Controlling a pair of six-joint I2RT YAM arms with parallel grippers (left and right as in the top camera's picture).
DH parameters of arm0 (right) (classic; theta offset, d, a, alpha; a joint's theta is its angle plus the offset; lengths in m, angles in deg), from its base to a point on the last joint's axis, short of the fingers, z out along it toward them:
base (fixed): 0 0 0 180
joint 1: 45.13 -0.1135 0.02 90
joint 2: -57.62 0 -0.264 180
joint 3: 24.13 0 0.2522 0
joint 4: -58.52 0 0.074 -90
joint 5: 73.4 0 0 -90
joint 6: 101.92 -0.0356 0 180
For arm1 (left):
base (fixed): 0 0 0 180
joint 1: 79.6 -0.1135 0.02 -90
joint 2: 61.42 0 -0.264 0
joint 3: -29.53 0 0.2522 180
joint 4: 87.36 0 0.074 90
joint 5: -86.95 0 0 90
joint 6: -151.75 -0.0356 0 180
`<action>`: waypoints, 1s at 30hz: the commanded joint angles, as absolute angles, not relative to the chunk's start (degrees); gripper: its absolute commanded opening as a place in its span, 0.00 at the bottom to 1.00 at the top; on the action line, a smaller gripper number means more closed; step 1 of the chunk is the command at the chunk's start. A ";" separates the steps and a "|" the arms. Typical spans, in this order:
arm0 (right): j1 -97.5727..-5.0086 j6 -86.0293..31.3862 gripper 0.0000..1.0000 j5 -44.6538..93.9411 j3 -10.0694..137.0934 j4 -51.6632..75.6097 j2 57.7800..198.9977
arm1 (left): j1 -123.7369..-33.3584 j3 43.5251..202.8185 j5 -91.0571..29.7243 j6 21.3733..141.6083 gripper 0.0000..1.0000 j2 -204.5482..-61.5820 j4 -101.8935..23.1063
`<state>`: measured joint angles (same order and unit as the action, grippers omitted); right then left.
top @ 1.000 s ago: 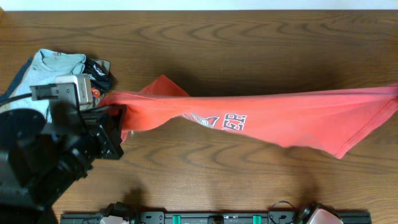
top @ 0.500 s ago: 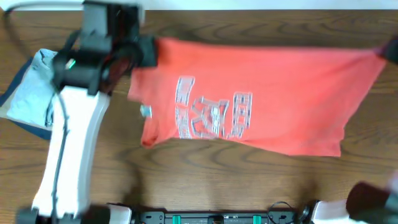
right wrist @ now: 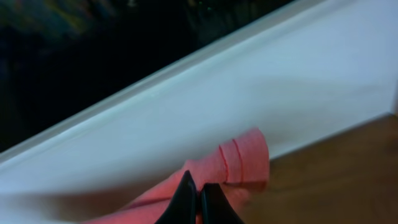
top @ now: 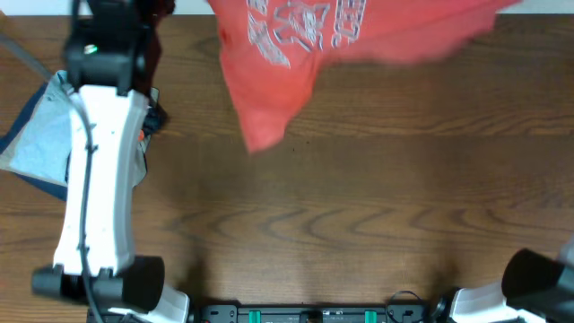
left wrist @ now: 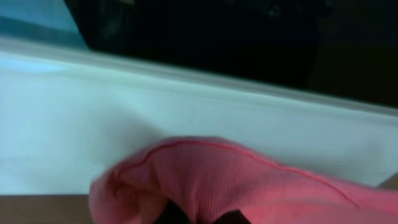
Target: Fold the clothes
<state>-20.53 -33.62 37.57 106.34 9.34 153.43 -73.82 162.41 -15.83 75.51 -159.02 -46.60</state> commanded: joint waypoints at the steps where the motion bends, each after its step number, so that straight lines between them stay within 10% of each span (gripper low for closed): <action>1: -17.27 -29.64 0.01 29.14 107.46 2.45 152.35 | -75.72 164.63 -13.40 76.61 0.06 -156.42 -38.90; 12: -17.36 -28.15 0.01 10.49 94.65 -23.14 154.06 | -73.33 152.48 -19.13 76.61 0.06 -160.22 9.40; 30: -15.37 -37.68 0.01 -0.26 59.57 -21.65 154.04 | -58.30 107.04 -25.36 76.65 0.23 -160.86 7.06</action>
